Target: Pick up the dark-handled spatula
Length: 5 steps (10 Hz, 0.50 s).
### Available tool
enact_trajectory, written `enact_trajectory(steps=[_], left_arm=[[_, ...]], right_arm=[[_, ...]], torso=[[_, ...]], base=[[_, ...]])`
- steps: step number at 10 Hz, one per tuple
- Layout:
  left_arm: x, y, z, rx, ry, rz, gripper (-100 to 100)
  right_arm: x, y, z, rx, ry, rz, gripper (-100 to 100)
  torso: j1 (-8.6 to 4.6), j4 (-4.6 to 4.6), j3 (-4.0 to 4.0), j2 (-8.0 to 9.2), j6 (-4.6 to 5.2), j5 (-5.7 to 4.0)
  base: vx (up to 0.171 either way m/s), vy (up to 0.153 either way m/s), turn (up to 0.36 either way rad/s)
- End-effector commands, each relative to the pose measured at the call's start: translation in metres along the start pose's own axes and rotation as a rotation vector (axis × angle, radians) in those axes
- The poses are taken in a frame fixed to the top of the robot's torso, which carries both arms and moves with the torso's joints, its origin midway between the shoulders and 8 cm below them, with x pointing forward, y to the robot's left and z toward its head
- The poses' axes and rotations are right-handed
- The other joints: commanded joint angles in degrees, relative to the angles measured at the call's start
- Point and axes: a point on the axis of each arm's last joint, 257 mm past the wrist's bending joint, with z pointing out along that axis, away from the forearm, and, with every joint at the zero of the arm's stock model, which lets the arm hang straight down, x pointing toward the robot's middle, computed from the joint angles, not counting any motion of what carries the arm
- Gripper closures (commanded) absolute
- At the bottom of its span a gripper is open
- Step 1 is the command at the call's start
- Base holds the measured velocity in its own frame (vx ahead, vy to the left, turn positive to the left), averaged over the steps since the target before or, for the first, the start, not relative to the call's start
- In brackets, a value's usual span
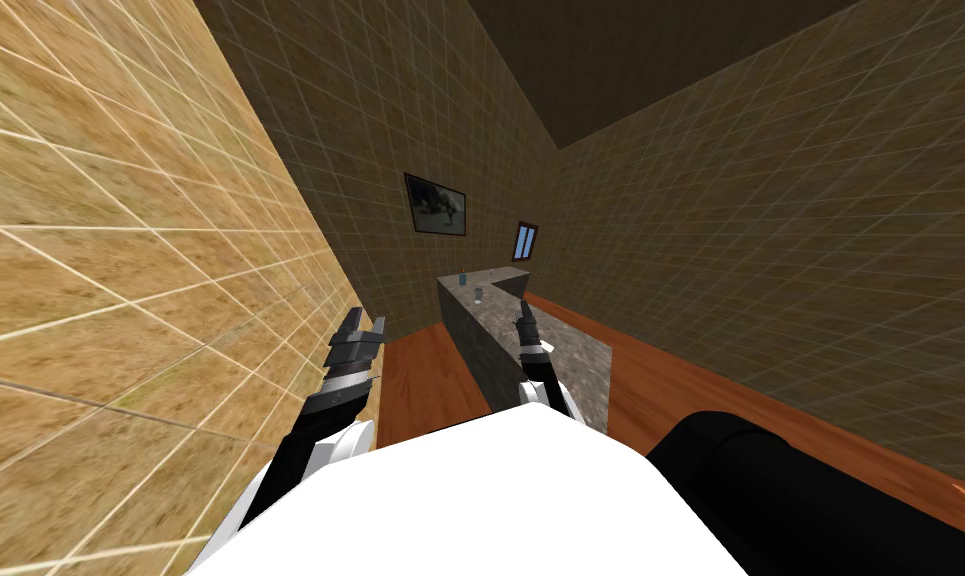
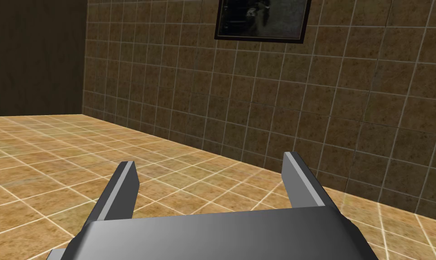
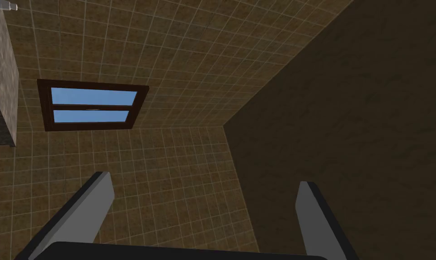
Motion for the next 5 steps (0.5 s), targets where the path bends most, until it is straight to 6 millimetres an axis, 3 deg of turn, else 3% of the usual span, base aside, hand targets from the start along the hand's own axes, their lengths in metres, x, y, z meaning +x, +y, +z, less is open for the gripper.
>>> enact_trajectory(steps=[1, 5], left_arm=[[0.0000, 0.0000, 0.0000, 0.000, 0.000, 0.000, 0], [0.0000, 0.0000, 0.0000, 0.000, 0.000, 0.000, 0]], right_arm=[[0.0028, -0.0013, -0.0013, -0.006, 0.030, -0.007, -100], [0.0088, -0.0077, -0.0058, -0.019, 0.110, -0.014, -100]], torso=[[0.00, 0.00, 0.00, 0.00, 0.00, 0.00], [0.01, 0.01, 0.03, 0.05, -0.01, 0.00]], base=[[-0.003, 0.001, 0.038], [-0.011, 0.007, 0.052]])
